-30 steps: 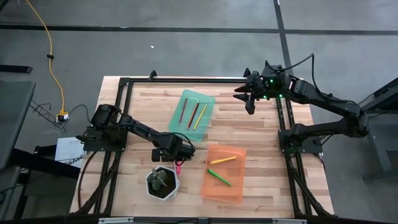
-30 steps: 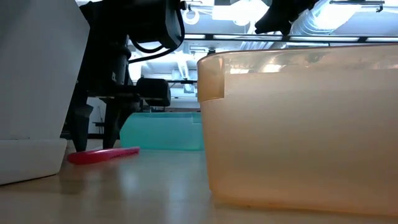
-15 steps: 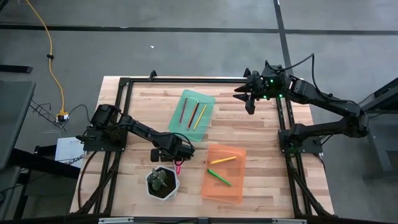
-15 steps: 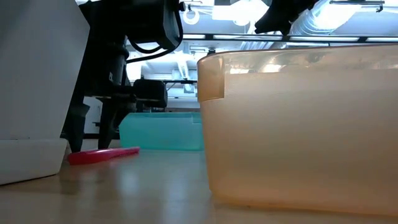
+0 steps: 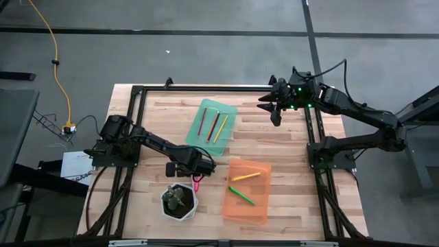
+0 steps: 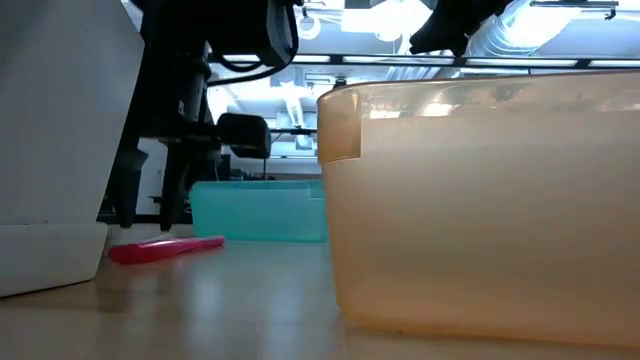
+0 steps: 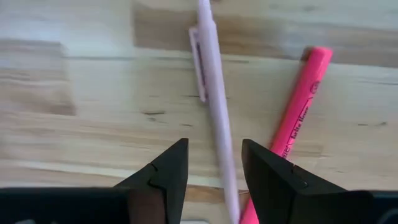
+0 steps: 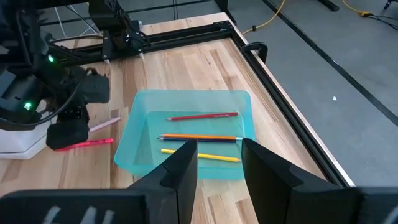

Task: Sort pens & pencils
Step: Put the light pink pen into the orange bin

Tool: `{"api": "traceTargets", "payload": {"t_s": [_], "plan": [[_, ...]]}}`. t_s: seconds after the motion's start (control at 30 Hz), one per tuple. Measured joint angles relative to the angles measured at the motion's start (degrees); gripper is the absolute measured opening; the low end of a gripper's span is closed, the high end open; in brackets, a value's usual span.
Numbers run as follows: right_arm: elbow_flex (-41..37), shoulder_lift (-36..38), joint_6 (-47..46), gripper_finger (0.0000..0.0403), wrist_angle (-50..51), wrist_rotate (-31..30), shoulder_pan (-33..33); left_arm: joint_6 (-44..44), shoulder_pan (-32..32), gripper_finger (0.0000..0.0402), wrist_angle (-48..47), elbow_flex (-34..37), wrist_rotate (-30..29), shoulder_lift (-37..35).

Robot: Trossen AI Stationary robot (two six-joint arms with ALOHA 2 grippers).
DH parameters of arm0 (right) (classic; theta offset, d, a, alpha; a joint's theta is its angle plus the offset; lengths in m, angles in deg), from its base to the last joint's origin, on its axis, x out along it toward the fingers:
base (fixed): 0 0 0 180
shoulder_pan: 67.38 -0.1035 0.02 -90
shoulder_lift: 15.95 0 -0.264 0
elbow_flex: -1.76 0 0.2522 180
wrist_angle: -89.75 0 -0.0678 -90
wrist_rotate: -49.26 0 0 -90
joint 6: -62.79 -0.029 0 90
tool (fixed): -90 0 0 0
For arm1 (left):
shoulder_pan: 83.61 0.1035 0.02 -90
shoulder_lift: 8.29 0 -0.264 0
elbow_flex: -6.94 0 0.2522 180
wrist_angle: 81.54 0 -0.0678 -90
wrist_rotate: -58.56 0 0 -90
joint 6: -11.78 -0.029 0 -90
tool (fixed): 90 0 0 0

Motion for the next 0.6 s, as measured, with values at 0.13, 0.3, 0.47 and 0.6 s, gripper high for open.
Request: {"api": "traceTargets", "payload": {"t_s": [0.13, 0.3, 0.47, 0.6], "plan": [[0.00, 0.00, 0.00, 0.0117, -0.44, 0.00, -0.02, -0.59, 0.04, 0.0138, -3.85, -1.08, -0.73, -0.04], [0.00, 0.00, -0.29, 0.0117, -0.51, 0.00, 0.00, -0.83, 0.02, 0.0138, -1.94, -1.17, -0.49, -0.04], [0.02, 0.00, -0.39, 0.0117, -0.44, 0.00, -0.01, -0.90, 0.03, 0.0138, -1.72, -1.17, -0.65, -0.04], [0.00, 0.00, -0.39, 0.0117, -0.44, 0.00, 0.00, -1.22, 0.02, 0.0138, -1.12, -1.17, -0.59, -0.04]]}}
